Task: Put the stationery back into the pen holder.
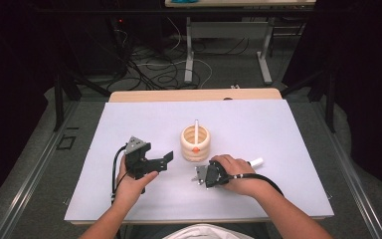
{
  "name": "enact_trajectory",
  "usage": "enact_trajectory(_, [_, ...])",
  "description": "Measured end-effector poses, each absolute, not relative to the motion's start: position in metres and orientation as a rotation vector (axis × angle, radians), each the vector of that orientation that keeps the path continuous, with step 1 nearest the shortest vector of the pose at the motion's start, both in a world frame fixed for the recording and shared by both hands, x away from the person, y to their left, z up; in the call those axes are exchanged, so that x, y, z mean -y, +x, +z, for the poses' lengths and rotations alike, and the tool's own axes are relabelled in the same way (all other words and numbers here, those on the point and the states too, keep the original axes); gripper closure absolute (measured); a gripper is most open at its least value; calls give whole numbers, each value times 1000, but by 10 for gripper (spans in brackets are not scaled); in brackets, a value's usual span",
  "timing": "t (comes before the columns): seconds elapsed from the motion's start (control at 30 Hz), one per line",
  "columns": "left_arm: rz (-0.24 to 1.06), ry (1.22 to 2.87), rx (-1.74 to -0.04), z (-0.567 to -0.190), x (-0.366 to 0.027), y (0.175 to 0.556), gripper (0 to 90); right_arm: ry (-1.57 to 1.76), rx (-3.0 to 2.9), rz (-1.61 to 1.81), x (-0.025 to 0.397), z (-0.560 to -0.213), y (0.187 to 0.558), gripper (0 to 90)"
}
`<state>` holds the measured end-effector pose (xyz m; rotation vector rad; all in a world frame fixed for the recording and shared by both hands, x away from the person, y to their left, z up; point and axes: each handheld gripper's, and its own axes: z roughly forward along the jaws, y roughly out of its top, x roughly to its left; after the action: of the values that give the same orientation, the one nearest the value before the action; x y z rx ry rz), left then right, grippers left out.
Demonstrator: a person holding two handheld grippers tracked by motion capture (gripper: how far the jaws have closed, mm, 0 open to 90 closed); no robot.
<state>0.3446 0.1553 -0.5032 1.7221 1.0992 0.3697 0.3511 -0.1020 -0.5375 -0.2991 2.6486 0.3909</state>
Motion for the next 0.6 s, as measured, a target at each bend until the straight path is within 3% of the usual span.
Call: enact_trajectory(0.6, [374, 1721, -1103, -504, -155, 345, 33, -410, -2610, 325, 99, -540, 347, 791])
